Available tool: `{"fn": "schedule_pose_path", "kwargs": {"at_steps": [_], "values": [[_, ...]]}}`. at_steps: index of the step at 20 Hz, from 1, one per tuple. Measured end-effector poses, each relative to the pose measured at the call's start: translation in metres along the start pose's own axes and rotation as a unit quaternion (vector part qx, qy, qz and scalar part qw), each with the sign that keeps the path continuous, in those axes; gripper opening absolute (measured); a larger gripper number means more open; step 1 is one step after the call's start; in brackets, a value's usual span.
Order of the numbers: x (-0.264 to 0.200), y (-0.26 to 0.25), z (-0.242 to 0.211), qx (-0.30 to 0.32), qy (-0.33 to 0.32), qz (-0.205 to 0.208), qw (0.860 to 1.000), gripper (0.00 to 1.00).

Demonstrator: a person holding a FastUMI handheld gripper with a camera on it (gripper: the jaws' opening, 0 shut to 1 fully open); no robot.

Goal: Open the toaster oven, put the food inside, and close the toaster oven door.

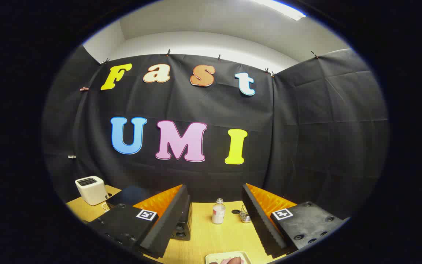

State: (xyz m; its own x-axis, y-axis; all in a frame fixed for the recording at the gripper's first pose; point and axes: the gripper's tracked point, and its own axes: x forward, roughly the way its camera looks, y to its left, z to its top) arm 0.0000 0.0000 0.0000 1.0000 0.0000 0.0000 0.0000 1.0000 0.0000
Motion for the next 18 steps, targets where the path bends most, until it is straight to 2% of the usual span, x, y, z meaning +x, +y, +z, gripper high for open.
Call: {"fn": "schedule_pose_path", "kwargs": {"at_steps": [18], "values": [[0.003,0.014,-0.002,0.004,0.004,0.011,1.0,0.98]]}}
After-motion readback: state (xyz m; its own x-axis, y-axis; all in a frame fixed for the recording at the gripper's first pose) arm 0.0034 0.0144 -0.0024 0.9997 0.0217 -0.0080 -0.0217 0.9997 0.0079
